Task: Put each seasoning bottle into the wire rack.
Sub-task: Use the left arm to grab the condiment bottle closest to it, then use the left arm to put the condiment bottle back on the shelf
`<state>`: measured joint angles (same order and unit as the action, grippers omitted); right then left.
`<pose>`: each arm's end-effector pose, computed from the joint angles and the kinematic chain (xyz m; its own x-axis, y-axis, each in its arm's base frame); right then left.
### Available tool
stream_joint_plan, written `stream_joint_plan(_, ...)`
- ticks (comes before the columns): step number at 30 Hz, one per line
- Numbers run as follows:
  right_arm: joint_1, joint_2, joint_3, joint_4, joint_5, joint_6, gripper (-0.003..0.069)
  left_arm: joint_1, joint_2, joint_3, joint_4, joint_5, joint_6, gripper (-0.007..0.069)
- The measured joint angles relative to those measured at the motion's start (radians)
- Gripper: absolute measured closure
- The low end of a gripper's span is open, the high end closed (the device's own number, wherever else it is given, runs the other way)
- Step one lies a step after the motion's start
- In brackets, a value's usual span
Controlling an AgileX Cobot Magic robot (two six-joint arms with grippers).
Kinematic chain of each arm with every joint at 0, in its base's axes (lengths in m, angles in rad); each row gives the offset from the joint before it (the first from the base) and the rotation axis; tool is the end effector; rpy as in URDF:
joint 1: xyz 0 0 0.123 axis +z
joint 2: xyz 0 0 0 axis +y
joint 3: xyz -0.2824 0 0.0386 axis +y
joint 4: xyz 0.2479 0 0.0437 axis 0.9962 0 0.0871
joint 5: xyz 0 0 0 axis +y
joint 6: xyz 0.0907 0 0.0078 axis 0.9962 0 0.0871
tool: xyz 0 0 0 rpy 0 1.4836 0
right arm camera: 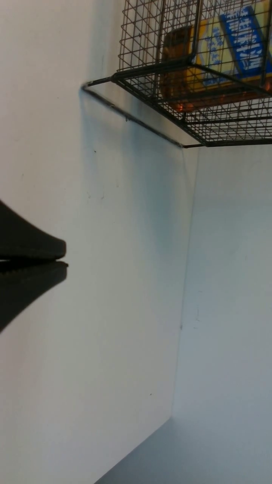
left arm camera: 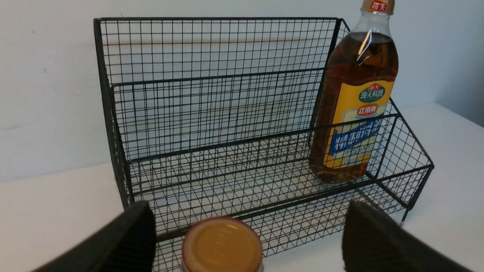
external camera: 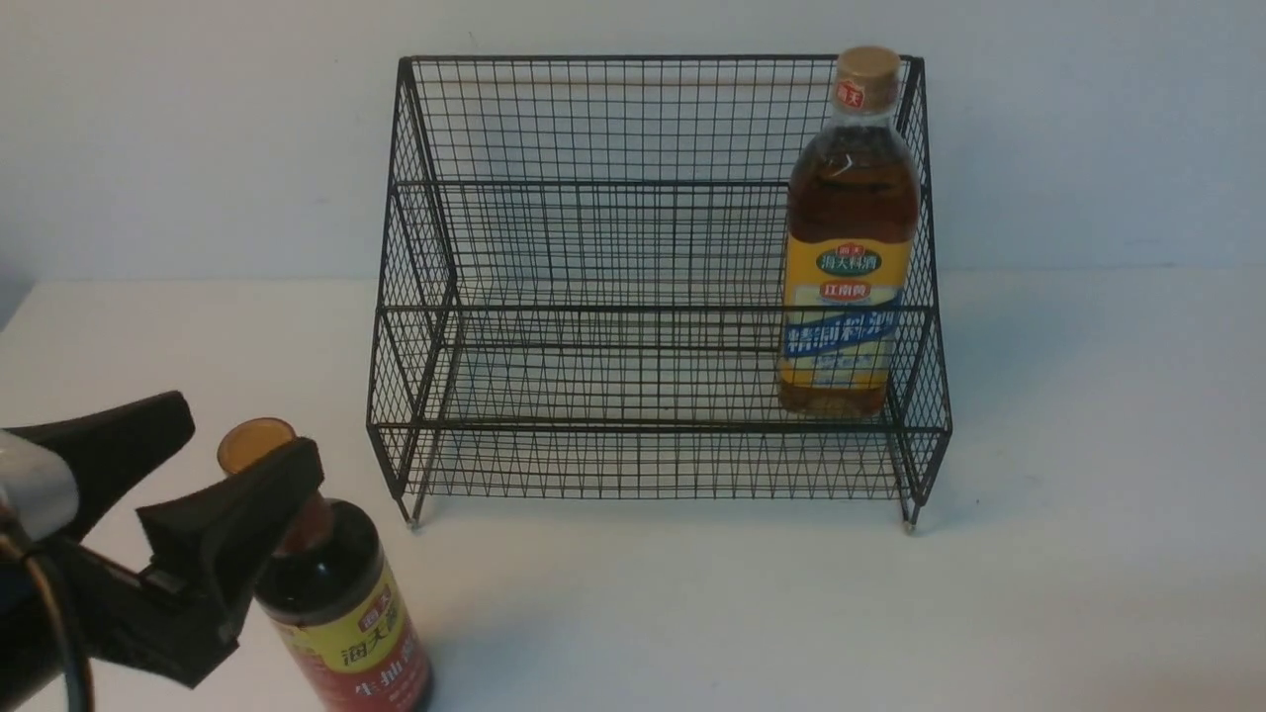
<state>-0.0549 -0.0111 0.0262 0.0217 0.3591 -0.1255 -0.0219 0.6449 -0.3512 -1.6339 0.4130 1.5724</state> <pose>0.0530 -0.0022 0.1725 -0.2860 -0.0894 -0.9540 0.0176 0.9950 -0.0986 0.1287 -0.0394 0.2788 -0.2053 -0.0571 -0.9770 0.4012 0.9056 -0.1373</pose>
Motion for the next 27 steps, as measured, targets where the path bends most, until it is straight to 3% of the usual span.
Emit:
stream_joint_plan(5, 0.000, 0.000, 0.000, 0.000, 0.000, 0.000, 0.0673, 0.000, 0.123, 0.000, -0.056, 0.015, 0.132, 0.0005)
stream_joint_plan(9, 0.000, 0.000, 0.000, 0.000, 0.000, 0.000, 0.0673, 0.000, 0.179, 0.000, -0.059, 0.026, 0.162, 0.0025)
stream_joint_plan(15, 0.000, 0.000, 0.000, 0.000, 0.000, 0.000, 0.0673, 0.000, 0.247, 0.000, -0.061, 0.023, 0.198, 0.0189)
stream_joint_plan(17, 0.000, 0.000, 0.000, 0.000, 0.000, 0.000, 0.0673, 0.000, 0.248, -0.001, -0.061, 0.030, 0.207, 0.0351)
stream_joint_plan(19, 0.000, 0.000, 0.000, 0.000, 0.000, 0.000, 0.0673, 0.000, 0.240, -0.004, -0.051, 0.035, 0.225, 0.0363)
stream_joint_plan(21, 0.000, 0.000, 0.000, 0.000, 0.000, 0.000, 0.0673, 0.000, 0.229, -0.009, -0.039, 0.038, 0.220, 0.0363)
stream_joint_plan(25, 0.000, 0.000, 0.000, 0.000, 0.000, 0.000, 0.0673, 0.000, 0.181, -0.088, 0.012, 0.053, 0.085, 0.0363)
stream_joint_plan(27, 0.000, 0.000, 0.000, 0.000, 0.001, 0.000, 0.0673, 0.000, 0.163, -0.204, 0.048, 0.070, -0.061, 0.0363)
